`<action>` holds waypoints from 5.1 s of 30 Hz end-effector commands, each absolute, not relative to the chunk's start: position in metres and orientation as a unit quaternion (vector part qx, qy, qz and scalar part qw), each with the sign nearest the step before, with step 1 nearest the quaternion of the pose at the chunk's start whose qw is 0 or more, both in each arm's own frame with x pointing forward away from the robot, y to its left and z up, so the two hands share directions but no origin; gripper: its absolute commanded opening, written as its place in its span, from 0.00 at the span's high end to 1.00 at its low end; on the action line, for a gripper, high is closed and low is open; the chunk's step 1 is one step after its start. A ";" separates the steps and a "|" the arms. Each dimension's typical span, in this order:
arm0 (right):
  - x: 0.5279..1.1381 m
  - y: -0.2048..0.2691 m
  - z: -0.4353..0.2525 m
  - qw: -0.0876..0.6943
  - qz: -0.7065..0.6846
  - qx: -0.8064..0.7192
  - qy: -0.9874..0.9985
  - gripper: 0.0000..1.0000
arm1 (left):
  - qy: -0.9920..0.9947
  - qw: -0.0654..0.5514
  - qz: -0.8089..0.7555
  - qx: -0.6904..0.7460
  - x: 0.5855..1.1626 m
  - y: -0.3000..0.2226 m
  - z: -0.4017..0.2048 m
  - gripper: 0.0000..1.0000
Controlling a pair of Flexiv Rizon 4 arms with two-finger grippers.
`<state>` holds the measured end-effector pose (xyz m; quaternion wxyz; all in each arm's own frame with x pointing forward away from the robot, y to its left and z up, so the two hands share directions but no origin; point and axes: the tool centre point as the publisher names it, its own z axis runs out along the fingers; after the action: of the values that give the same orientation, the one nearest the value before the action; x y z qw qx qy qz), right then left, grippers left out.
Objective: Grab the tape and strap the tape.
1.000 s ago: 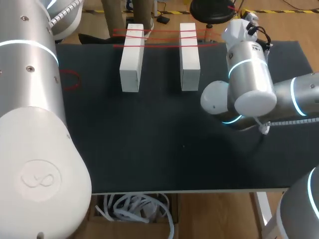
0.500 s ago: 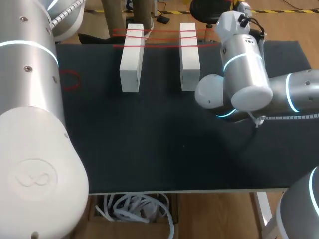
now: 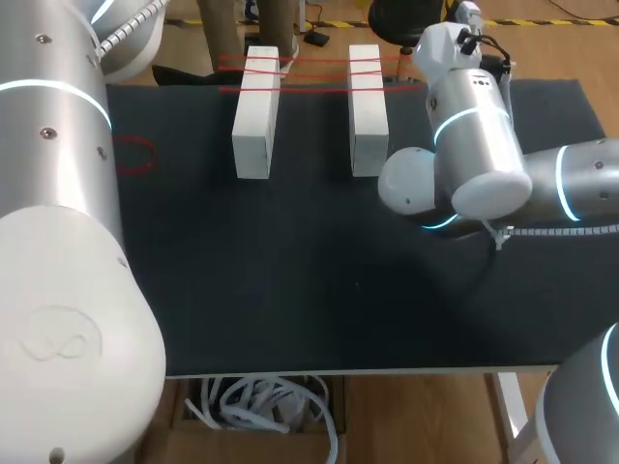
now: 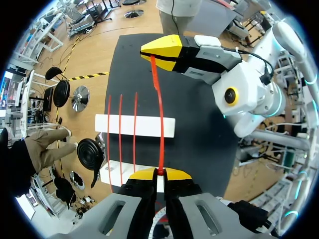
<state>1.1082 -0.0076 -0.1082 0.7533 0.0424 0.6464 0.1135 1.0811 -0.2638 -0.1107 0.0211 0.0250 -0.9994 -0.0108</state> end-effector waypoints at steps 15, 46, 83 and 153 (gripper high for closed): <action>1.120 0.015 -0.107 0.754 0.089 0.021 0.650 1.00 | -0.999 0.023 -0.014 0.025 1.082 -0.265 -0.109 1.00; 1.095 0.036 -0.117 0.764 0.077 0.033 0.640 1.00 | -0.999 0.023 -0.014 0.025 1.082 -0.265 -0.109 1.00; 1.098 0.046 -0.126 0.720 0.090 0.121 0.677 1.00 | -0.999 0.023 -0.014 0.025 1.082 -0.265 -0.109 1.00; 1.094 0.077 -0.124 0.743 0.091 0.110 0.654 1.00 | -0.999 0.023 -0.014 0.025 1.082 -0.265 -0.109 1.00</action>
<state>1.0962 0.0773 -0.1246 0.7444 0.1109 0.6521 0.0919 1.0809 -0.2641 -0.1109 0.0210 0.0254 -0.9994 -0.0111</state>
